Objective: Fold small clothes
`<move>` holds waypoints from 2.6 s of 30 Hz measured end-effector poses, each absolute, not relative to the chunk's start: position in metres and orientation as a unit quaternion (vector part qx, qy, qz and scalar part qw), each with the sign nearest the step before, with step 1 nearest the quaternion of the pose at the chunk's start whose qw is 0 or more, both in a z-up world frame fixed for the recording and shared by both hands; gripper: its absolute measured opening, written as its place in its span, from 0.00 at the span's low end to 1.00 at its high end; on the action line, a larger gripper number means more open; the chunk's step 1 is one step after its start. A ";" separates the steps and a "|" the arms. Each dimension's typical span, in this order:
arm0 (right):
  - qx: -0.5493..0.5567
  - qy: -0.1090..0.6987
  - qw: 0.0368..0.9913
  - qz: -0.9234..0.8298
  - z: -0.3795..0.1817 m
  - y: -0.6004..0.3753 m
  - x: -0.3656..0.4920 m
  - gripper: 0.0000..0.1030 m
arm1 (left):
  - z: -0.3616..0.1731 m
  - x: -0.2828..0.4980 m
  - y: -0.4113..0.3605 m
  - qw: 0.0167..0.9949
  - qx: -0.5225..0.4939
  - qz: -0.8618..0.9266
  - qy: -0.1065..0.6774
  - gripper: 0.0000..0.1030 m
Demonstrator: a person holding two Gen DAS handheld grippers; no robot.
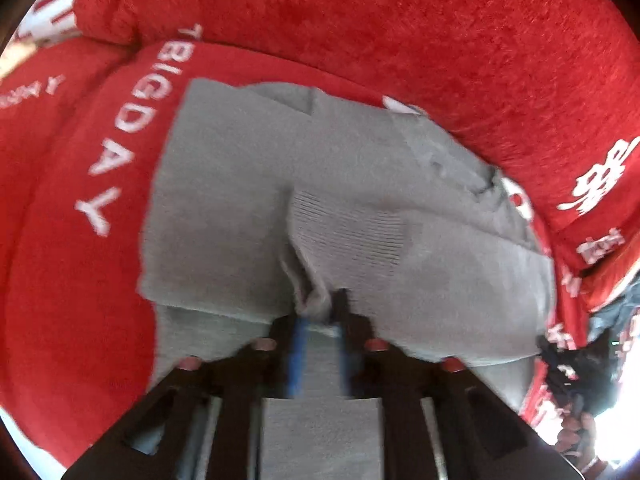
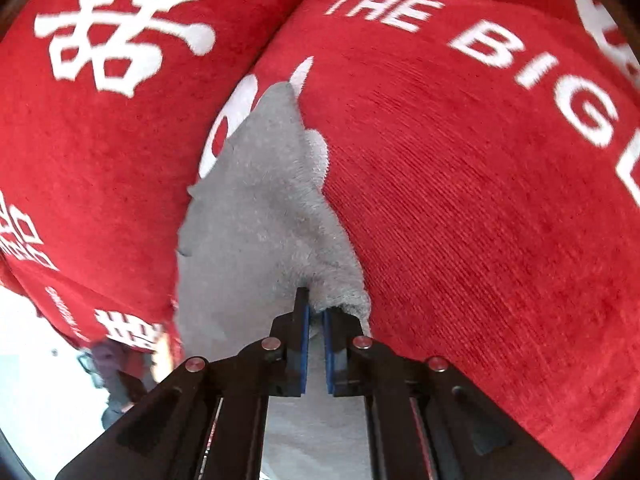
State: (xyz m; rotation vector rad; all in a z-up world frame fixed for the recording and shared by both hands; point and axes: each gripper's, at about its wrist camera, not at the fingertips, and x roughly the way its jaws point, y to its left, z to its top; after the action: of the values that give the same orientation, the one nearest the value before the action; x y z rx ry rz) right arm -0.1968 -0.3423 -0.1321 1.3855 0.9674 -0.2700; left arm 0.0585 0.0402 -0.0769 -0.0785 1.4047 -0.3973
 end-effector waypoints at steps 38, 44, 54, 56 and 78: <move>0.541 0.473 0.690 -0.083 -0.123 -0.391 -0.149 0.07 | -0.078 0.037 0.023 0.767 0.083 -0.147 0.619 0.65; 0.472 0.507 0.714 -0.106 -0.115 -0.392 -0.144 0.07 | -0.078 0.033 0.017 0.768 0.086 -0.147 0.617 0.65; 0.467 0.517 0.704 -0.137 -0.099 -0.385 -0.166 0.12 | -0.072 0.031 0.025 0.762 0.091 -0.144 0.625 0.65; 0.458 0.525 0.704 -0.135 -0.089 -0.374 -0.172 0.13 | -0.071 0.029 0.028 0.759 0.090 -0.144 0.628 0.65; 0.422 0.594 0.682 -0.064 -0.083 -0.256 -0.179 0.51 | -0.062 -0.020 0.000 0.713 0.117 -0.184 0.666 0.65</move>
State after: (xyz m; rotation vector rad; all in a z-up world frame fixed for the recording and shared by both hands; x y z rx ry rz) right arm -0.1795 -0.2558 -0.0832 0.9478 1.3318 -0.1431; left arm -0.0202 0.0001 -0.0623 0.2599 1.4756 -0.4082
